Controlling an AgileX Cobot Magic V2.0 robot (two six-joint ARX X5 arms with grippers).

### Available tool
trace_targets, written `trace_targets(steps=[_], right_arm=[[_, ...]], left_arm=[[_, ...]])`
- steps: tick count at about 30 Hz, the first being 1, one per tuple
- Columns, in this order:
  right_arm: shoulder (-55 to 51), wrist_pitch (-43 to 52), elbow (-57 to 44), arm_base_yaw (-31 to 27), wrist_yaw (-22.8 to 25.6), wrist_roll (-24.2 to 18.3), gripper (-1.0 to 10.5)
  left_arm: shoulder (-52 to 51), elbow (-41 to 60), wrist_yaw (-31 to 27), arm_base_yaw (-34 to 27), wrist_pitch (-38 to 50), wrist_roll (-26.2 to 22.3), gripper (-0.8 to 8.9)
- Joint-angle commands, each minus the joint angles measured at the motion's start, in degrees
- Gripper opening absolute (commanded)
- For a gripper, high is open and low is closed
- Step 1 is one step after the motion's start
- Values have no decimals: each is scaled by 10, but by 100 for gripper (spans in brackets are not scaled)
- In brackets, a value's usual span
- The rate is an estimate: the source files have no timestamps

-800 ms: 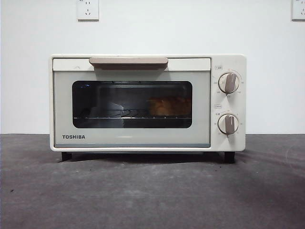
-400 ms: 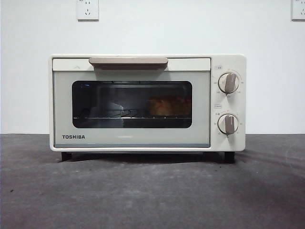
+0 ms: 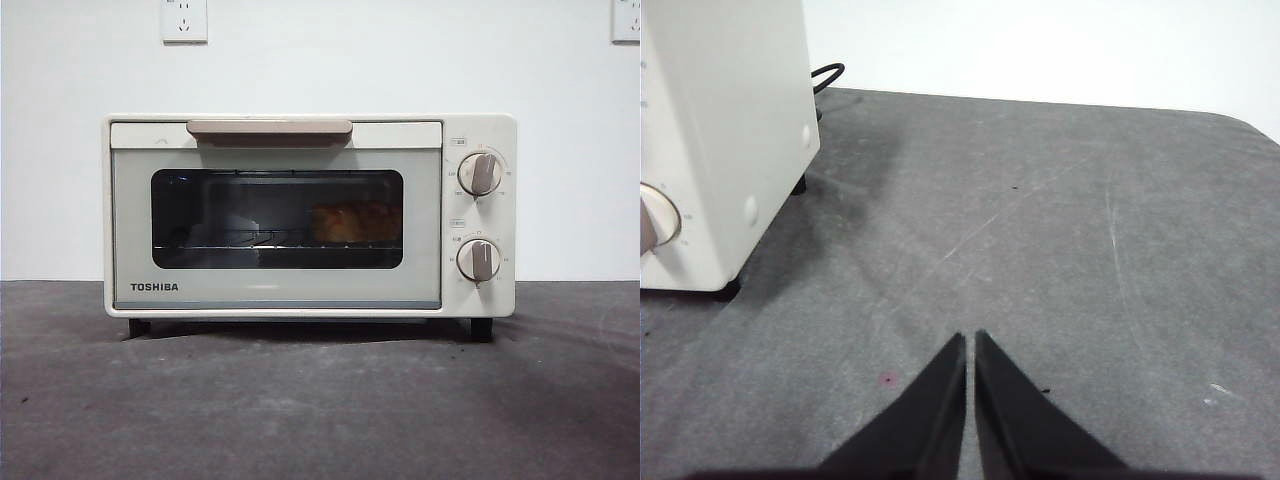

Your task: The left arm flap open the oven, the right arm pick bread and place it into oven, the left arm flap close the oven

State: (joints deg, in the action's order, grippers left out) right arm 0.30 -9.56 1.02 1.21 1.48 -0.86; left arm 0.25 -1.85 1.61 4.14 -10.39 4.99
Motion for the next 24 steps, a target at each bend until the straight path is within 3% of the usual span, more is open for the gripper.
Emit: trace_targets(steps=[1, 24], right_arm=[[-1, 6, -5, 0, 0, -4, 11], [-1, 6, -5, 0, 0, -4, 11]], left_arm=[[-1, 11, -2, 0, -3, -9, 21], [-1, 11, -2, 0, -3, -9, 20]])
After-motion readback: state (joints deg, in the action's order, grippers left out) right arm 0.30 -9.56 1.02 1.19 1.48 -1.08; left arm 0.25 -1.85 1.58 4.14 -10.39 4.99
